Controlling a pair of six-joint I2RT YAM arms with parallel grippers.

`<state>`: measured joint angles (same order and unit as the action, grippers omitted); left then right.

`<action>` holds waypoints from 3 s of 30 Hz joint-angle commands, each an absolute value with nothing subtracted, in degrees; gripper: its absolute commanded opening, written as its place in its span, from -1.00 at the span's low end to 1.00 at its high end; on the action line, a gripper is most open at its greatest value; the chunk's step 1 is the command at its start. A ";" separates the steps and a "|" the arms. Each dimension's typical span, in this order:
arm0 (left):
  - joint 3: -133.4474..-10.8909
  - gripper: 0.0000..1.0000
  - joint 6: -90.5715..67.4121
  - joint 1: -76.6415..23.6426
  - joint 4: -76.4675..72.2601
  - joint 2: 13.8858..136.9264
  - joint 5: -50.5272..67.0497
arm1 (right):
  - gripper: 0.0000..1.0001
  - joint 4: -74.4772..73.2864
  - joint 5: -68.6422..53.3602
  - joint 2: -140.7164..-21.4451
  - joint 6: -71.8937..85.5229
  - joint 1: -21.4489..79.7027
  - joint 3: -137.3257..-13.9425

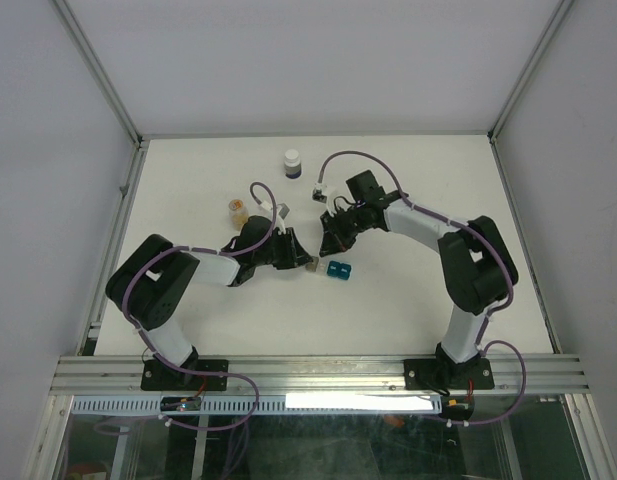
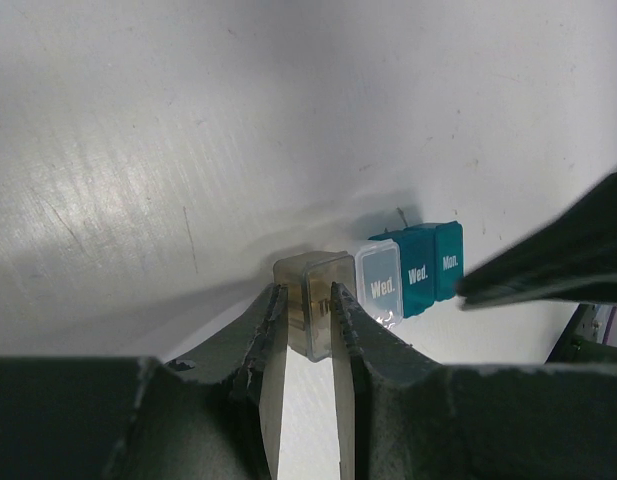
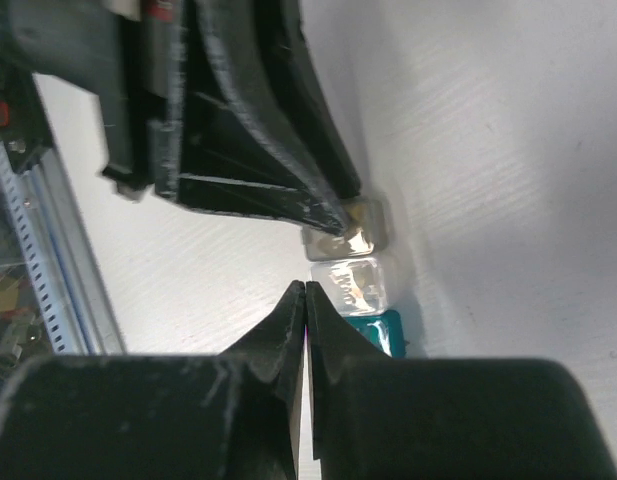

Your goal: Sort the pills into containers

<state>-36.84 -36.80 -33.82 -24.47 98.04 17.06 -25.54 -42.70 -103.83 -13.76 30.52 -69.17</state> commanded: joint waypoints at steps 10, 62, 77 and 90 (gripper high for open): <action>-38.67 -0.61 -34.58 -34.45 -22.95 101.12 18.33 | -0.94 -29.08 -44.17 -107.32 -15.12 29.29 -72.24; -37.08 -0.49 -37.10 -34.98 -26.46 95.11 22.11 | -0.82 -19.04 -14.26 -93.26 -27.98 42.89 -60.63; -38.57 -0.47 -36.39 -35.16 -25.50 98.34 22.15 | -0.83 -20.33 -18.45 -89.20 -27.16 42.80 -61.51; -40.01 -0.41 -35.39 -35.13 -23.01 97.20 22.96 | -0.83 -22.01 -22.36 -89.24 -26.55 41.42 -62.46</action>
<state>-39.07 -36.51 -34.57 -22.04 99.09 21.56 -22.02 -18.98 -91.55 -27.31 42.37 -59.22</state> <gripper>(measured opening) 0.287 0.084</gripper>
